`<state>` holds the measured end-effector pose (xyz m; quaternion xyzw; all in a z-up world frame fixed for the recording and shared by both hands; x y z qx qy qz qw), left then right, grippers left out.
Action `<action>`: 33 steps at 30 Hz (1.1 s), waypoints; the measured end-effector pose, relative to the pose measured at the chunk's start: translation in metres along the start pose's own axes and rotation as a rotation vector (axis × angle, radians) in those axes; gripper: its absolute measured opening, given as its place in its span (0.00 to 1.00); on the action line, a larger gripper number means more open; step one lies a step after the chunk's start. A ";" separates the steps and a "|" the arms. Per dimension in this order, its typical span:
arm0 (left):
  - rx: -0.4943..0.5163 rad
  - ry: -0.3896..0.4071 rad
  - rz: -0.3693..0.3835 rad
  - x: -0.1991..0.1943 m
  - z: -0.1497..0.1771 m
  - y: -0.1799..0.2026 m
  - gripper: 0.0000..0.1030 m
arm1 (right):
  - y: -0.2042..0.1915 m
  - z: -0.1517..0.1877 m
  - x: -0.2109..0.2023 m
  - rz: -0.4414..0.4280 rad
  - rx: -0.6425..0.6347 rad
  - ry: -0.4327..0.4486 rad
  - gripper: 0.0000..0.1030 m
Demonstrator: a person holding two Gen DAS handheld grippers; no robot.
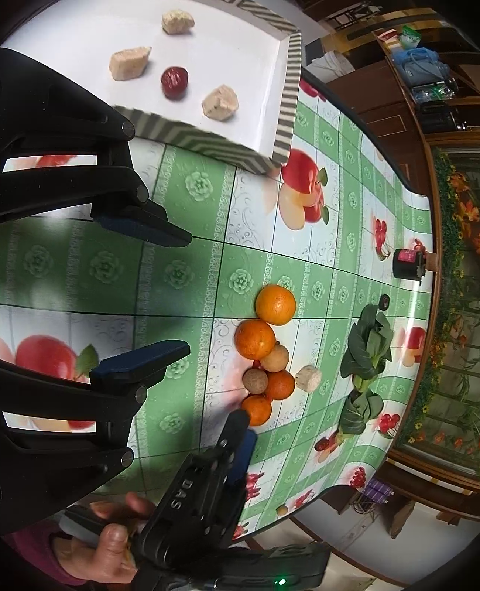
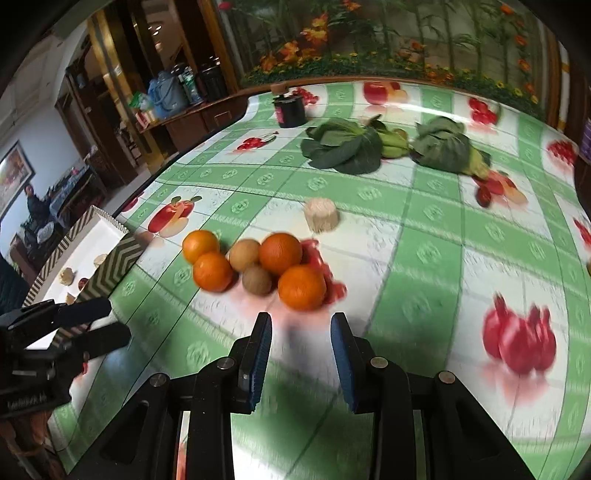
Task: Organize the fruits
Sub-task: 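Move both tools back toward the oranges on the table, then grasp an orange with the left tool while the right tool grasps another orange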
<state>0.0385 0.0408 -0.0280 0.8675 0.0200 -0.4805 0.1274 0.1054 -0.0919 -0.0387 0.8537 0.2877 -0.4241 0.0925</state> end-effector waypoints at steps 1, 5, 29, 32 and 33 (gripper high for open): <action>0.000 -0.004 -0.003 0.004 -0.002 0.001 0.51 | 0.001 -0.003 0.006 -0.001 -0.008 -0.003 0.31; 0.002 -0.013 -0.008 0.016 -0.008 0.008 0.51 | 0.004 -0.008 0.016 -0.024 0.004 0.031 0.31; 0.008 0.037 -0.009 0.053 -0.034 0.030 0.30 | 0.029 0.001 0.004 -0.057 0.089 0.029 0.29; 0.008 0.043 -0.014 0.041 -0.028 0.025 0.30 | 0.024 0.002 0.005 -0.067 0.087 0.026 0.29; 0.011 0.047 -0.016 0.037 -0.026 0.023 0.30 | 0.022 0.003 0.004 -0.070 0.089 0.023 0.29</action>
Point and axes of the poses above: each gripper's, at about its wrist camera, not at the fingertips, and x roughly the way its jaws point, y to its right, z to its underside, the point moved 8 cm from there along x, roughly the way its jaws point, and after that the axes turned 8 degrees about -x, right-handed, at the moved point
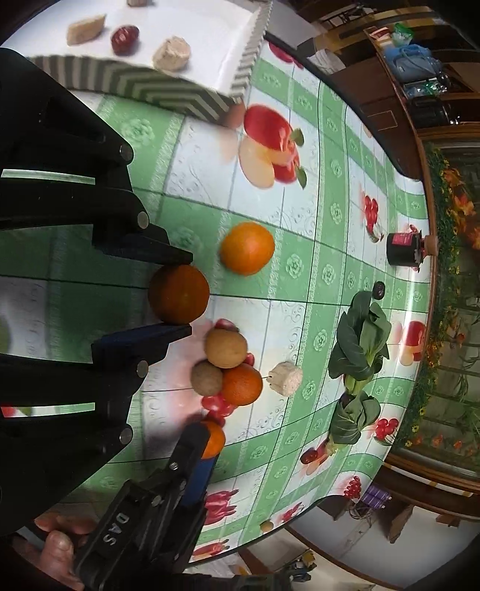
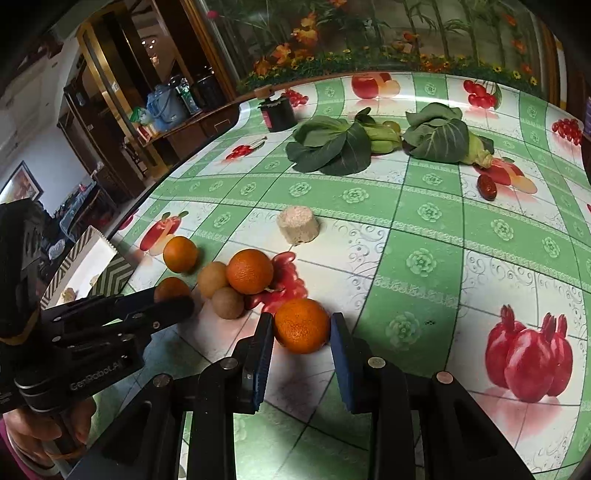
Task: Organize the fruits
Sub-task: 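Grasp an orange with the left tool while the right tool grasps another orange, then carry both held oranges over the white tray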
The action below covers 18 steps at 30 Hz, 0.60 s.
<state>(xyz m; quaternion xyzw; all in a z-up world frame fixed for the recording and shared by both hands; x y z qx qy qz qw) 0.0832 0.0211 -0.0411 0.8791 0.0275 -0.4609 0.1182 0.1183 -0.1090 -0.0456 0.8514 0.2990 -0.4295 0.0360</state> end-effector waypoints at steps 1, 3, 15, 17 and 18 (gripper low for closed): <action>0.002 0.004 -0.001 -0.004 0.002 -0.001 0.30 | -0.002 0.000 -0.001 0.001 -0.001 -0.002 0.29; 0.009 0.013 -0.004 -0.012 0.006 -0.002 0.30 | -0.008 0.000 -0.005 0.008 -0.008 0.003 0.29; 0.037 0.099 -0.021 -0.064 0.025 -0.016 0.30 | -0.058 0.017 -0.040 -0.014 -0.029 0.050 0.29; 0.040 0.118 -0.034 -0.072 0.026 -0.021 0.30 | -0.069 0.019 -0.043 -0.026 -0.032 0.059 0.29; 0.040 0.130 -0.041 -0.078 0.027 -0.025 0.30 | -0.075 0.020 -0.044 -0.030 -0.036 0.062 0.29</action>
Point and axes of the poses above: each gripper's, at about its wrist camera, not at the fingertips, and x roughly the way its jaws point, y to its right, z to its underside, the point moved 8 cm from there along x, roughly the way its jaws point, and after that the axes turned 8 degrees about -x, right-handed, at the moved point
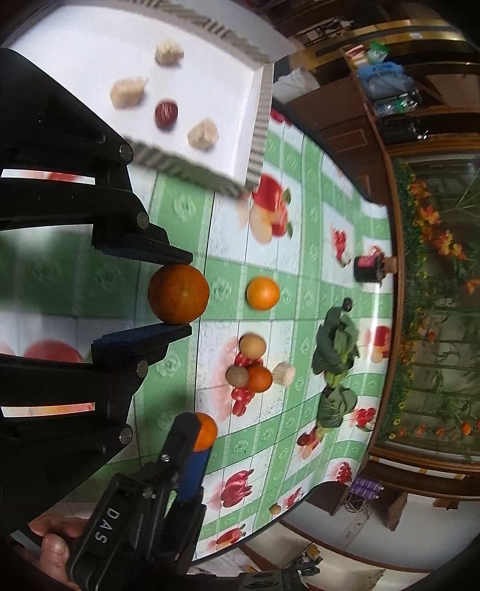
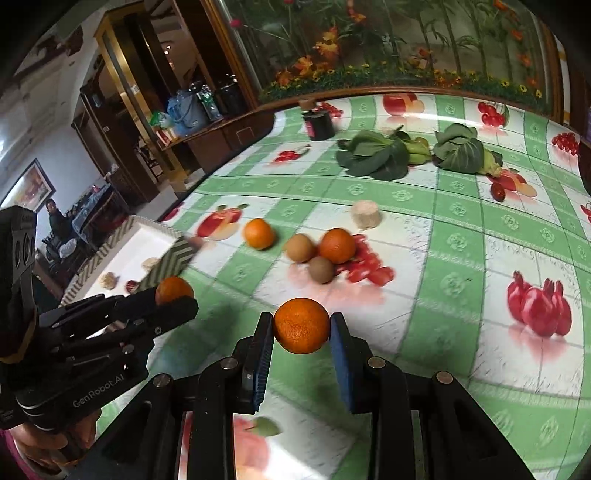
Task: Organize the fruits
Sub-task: 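Carry both held oranges over the white tray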
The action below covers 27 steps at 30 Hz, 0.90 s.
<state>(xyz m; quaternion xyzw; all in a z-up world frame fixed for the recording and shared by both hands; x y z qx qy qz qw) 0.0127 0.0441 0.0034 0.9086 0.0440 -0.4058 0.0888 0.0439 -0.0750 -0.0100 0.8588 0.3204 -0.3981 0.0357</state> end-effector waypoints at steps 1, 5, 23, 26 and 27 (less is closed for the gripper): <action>-0.001 0.009 -0.006 -0.005 0.000 -0.004 0.30 | -0.005 0.001 -0.001 -0.003 -0.003 0.002 0.29; -0.009 0.034 -0.024 -0.020 0.002 -0.018 0.30 | -0.027 0.001 -0.004 -0.022 -0.016 0.009 0.29; -0.069 0.105 -0.110 -0.065 0.006 -0.091 0.30 | -0.120 -0.010 0.001 -0.087 -0.149 0.015 0.29; -0.078 0.111 -0.122 -0.069 0.006 -0.102 0.30 | -0.134 -0.012 0.004 -0.094 -0.174 0.010 0.29; -0.081 0.113 -0.126 -0.070 0.006 -0.106 0.30 | -0.138 -0.013 0.005 -0.098 -0.180 0.009 0.29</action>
Point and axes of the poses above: each gripper's, at about its wrist camera, not at the fingertips, and x roughly the way its jaws point, y to its right, z to its underside, the point moved 8 cm from there along x, roughly the way its jaws point, and after that the axes turned 8 degrees about -x, right-handed, at the moved point
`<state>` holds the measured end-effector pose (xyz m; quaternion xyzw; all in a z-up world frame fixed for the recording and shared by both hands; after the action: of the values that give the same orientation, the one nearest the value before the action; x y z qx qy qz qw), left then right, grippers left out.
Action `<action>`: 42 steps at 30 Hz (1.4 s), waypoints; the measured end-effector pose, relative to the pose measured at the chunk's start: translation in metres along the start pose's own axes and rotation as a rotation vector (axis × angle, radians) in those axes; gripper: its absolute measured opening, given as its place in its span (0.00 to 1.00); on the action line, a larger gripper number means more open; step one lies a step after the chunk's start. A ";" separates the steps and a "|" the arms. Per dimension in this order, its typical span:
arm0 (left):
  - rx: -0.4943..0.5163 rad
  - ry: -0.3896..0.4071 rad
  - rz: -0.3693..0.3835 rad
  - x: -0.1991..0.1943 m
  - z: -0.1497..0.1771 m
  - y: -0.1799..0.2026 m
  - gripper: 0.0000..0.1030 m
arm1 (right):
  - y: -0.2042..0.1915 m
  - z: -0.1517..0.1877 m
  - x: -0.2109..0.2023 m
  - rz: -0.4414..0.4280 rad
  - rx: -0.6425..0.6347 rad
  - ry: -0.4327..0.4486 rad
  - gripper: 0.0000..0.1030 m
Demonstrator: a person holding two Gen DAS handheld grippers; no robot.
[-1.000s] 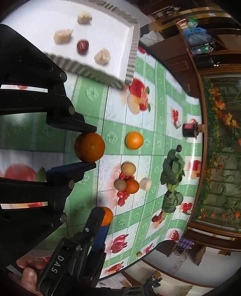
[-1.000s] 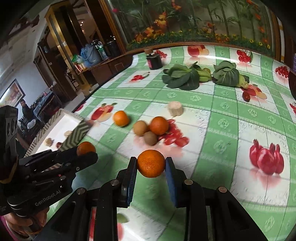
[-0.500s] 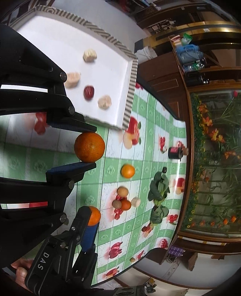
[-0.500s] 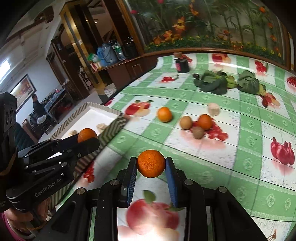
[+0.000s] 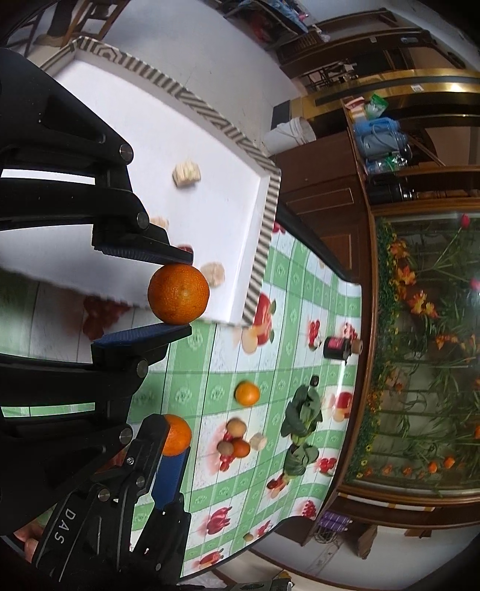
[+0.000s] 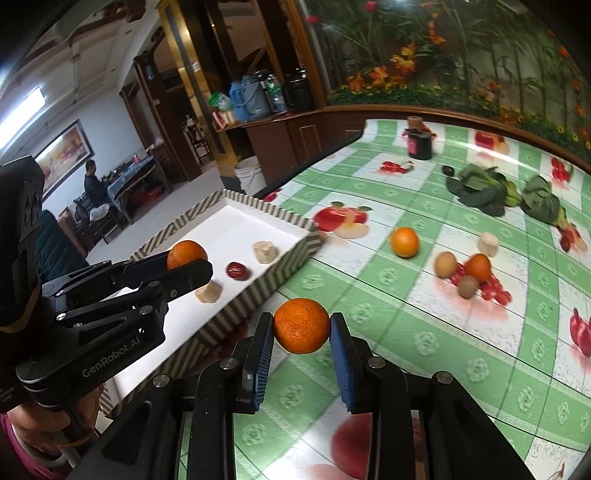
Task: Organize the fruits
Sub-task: 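Carry both held oranges over the white tray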
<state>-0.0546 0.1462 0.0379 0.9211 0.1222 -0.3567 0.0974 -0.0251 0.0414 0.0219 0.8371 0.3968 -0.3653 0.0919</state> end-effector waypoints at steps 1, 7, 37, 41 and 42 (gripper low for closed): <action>-0.006 0.002 -0.006 -0.001 -0.001 -0.006 0.30 | -0.004 -0.001 0.001 -0.003 -0.007 -0.001 0.29; -0.022 0.005 -0.038 -0.002 0.000 -0.031 0.30 | -0.028 -0.008 0.011 -0.023 -0.048 -0.012 0.29; -0.162 -0.205 -0.080 0.045 0.021 -0.127 0.30 | -0.119 -0.012 0.101 -0.177 -0.233 -0.168 0.29; -0.170 -0.223 -0.096 0.048 0.022 -0.131 0.30 | -0.125 -0.010 0.115 -0.178 -0.260 -0.190 0.29; -0.180 -0.229 -0.100 0.049 0.022 -0.134 0.30 | -0.127 -0.011 0.119 -0.179 -0.271 -0.196 0.29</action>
<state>-0.0726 0.2752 -0.0241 0.8547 0.1877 -0.4513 0.1751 -0.0621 0.2020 -0.0346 0.7388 0.5042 -0.3951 0.2091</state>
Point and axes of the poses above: each gripper's, at about its wrist camera, not at the fingertips, and x roughly the way its jaws point, y to its right, z to its underside, the point moved 8 cm from there along x, roughly the way its jaws point, and after that the axes turned 8 degrees about -x, right-handed, at the moved point
